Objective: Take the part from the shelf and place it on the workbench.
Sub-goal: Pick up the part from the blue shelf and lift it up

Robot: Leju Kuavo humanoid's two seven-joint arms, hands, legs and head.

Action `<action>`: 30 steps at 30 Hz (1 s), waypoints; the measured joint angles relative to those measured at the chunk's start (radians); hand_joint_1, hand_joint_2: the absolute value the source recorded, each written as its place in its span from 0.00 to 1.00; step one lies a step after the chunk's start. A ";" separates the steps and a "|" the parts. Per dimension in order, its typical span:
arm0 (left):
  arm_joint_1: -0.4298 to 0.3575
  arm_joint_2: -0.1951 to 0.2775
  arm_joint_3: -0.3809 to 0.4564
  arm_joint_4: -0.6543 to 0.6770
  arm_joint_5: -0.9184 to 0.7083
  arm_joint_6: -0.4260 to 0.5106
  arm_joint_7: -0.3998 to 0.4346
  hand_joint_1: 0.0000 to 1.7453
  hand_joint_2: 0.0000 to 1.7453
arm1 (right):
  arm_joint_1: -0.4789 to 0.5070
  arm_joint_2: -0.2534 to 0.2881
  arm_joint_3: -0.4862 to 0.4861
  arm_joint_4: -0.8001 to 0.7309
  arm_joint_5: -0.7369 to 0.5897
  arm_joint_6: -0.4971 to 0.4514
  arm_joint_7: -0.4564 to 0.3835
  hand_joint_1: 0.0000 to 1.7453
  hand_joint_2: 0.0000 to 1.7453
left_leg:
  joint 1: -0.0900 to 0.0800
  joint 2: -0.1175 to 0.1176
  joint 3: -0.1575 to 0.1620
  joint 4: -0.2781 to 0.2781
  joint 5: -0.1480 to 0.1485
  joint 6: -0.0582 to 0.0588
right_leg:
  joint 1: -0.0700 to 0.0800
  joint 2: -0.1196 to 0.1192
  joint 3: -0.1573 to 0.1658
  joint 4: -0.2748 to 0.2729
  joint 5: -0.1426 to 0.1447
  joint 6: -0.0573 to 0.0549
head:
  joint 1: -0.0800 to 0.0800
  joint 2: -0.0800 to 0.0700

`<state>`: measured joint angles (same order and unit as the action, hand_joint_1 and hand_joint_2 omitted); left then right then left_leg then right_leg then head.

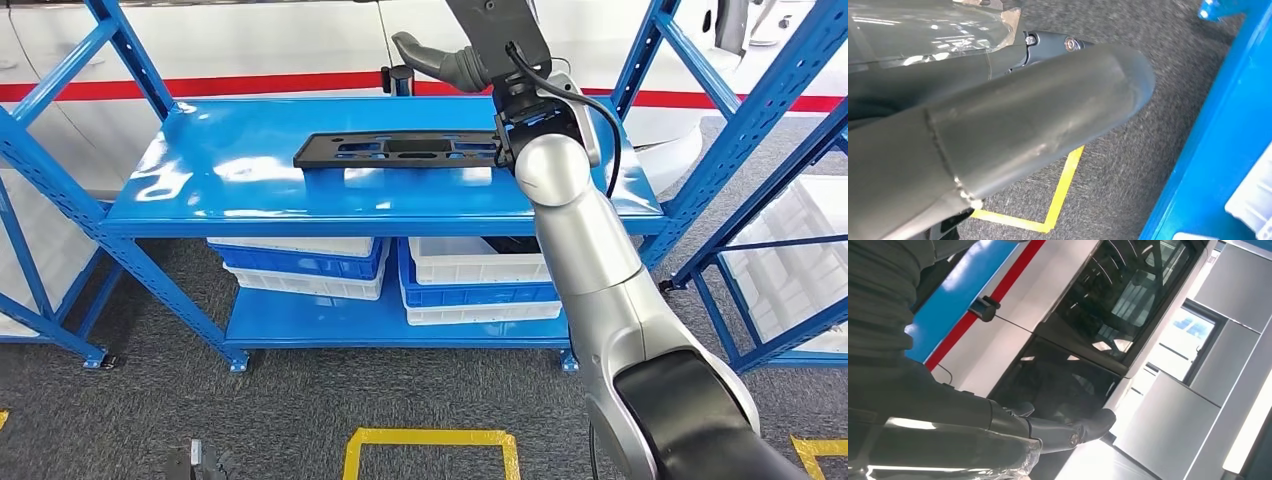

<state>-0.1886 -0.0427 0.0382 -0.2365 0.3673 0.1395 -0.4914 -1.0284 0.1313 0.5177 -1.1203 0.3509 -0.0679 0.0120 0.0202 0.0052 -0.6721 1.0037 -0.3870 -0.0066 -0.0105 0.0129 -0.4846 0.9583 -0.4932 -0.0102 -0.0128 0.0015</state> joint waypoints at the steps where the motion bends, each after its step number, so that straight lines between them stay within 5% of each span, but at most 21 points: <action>1: -0.001 0.000 -0.003 0.000 -0.007 0.001 0.003 0.00 0.00 | 0.000 0.000 -0.002 -0.001 0.002 0.001 0.000 0.00 1.00 | -0.002 0.002 0.011 -0.030 0.031 0.006 | 0.002 0.001 0.009 -0.003 -0.009 0.007 | -0.001 0.000; 5: -0.010 0.001 -0.022 -0.001 -0.054 0.019 0.017 0.00 0.00 | 0.001 0.000 -0.012 -0.010 0.006 0.002 0.002 0.00 1.00 | -0.008 -0.004 0.048 -0.046 0.027 0.036 | 0.007 -0.001 0.001 0.059 -0.005 0.034 | 0.003 0.000; 7: -0.017 0.003 -0.037 -0.001 -0.089 0.033 0.033 0.00 0.00 | 0.004 -0.003 -0.017 -0.012 0.007 0.002 0.001 0.00 1.00 | -0.008 -0.006 0.066 -0.048 0.013 0.049 | 0.003 -0.003 -0.073 0.171 -0.017 0.033 | 0.004 0.000; 9: -0.025 0.006 -0.051 -0.001 -0.118 0.038 0.051 0.00 0.00 | 0.013 -0.009 -0.021 -0.012 0.008 0.002 0.001 0.00 1.00 | -0.009 -0.012 0.081 -0.048 -0.007 0.054 | 0.002 -0.003 -0.165 0.277 -0.063 0.031 | 0.006 0.000; 11: -0.028 0.007 -0.066 -0.001 -0.142 0.037 0.069 0.00 0.00 | 0.025 -0.014 -0.026 -0.012 0.009 0.002 0.001 0.00 1.00 | -0.009 -0.018 0.105 -0.048 -0.030 0.052 | 0.001 -0.003 -0.213 0.286 -0.095 0.034 | 0.009 0.000; 12: -0.030 0.007 -0.073 -0.001 -0.153 0.036 0.078 0.00 0.00 | 0.029 -0.017 -0.028 -0.012 0.009 0.002 0.001 0.00 1.00 | -0.009 -0.020 0.121 -0.048 -0.043 0.050 | 0.000 -0.004 -0.215 0.243 -0.080 0.041 | 0.009 0.000; 14: -0.035 0.008 -0.087 -0.001 -0.170 0.034 0.090 0.00 0.00 | 0.032 -0.022 -0.033 -0.011 0.010 0.002 0.001 0.00 1.00 | -0.010 -0.021 0.154 -0.047 -0.070 0.043 | -0.001 -0.011 -0.190 0.108 0.016 0.061 | 0.010 0.000; 15: -0.037 0.009 -0.092 -0.001 -0.175 0.033 0.094 0.00 0.00 | 0.033 -0.024 -0.035 -0.011 0.010 0.002 0.001 0.00 1.00 | -0.012 -0.021 0.167 -0.046 -0.083 0.039 | 0.001 -0.017 -0.174 0.054 0.065 0.062 | 0.011 0.000; 16: -0.040 0.009 -0.096 -0.001 -0.178 0.031 0.097 0.00 0.00 | 0.033 -0.026 -0.037 -0.011 0.010 0.001 0.001 0.00 1.00 | -0.014 -0.021 0.177 -0.047 -0.094 0.033 | 0.003 -0.021 -0.160 0.023 0.102 0.056 | 0.012 0.000; 18: -0.045 0.011 -0.102 -0.001 -0.182 0.028 0.105 0.00 0.00 | 0.033 -0.028 -0.041 -0.011 0.010 0.001 0.000 0.00 1.00 | -0.015 -0.020 0.185 -0.039 -0.103 0.023 | 0.004 -0.022 -0.146 0.016 0.121 0.030 | 0.012 0.000; 21: -0.053 0.014 -0.111 -0.001 -0.194 0.024 0.123 0.00 0.00 | 0.033 -0.026 -0.045 -0.015 0.009 -0.002 -0.005 0.00 1.00 | -0.011 -0.014 0.125 0.061 -0.095 0.011 | -0.006 -0.015 -0.130 0.013 0.116 0.007 | 0.011 0.000; 24: -0.055 0.014 -0.119 0.000 -0.205 0.019 0.136 0.00 0.00 | 0.043 -0.025 -0.046 -0.016 0.008 -0.005 -0.011 0.00 1.00 | -0.008 -0.010 -0.008 0.234 -0.155 -0.003 | -0.005 -0.010 -0.114 0.012 0.097 -0.013 | 0.007 0.000; 26: -0.055 0.015 -0.123 0.001 -0.212 0.018 0.146 0.00 0.00 | 0.056 -0.025 -0.049 -0.016 0.007 -0.006 -0.015 0.00 1.00 | -0.007 -0.009 -0.059 0.255 -0.179 -0.006 | -0.002 -0.006 -0.099 0.012 0.082 -0.016 | 0.007 0.000; 27: -0.055 0.015 -0.125 0.001 -0.217 0.019 0.152 0.00 0.00 | 0.063 -0.025 -0.051 -0.016 0.007 -0.006 -0.019 0.00 1.00 | -0.008 -0.009 -0.060 0.218 -0.153 -0.004 | -0.001 -0.004 -0.089 0.012 0.073 -0.015 | 0.006 0.000; 30: -0.054 0.017 -0.127 0.002 -0.231 0.023 0.172 0.00 0.00 | 0.070 -0.026 -0.054 -0.016 0.006 -0.006 -0.026 0.00 1.00 | -0.011 -0.008 -0.007 0.016 -0.001 0.014 | 0.004 -0.001 -0.059 0.013 0.048 -0.009 | 0.006 0.000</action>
<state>-0.2430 -0.0255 -0.0892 -0.2350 0.1359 0.1626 -0.3198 -0.9580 0.1057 0.4640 -1.1361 0.3566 -0.0739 -0.0141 0.0093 -0.0027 -0.6795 1.0198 -0.3879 0.0075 -0.0070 0.0121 -0.5435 0.9714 -0.4454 -0.0187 -0.0069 0.0015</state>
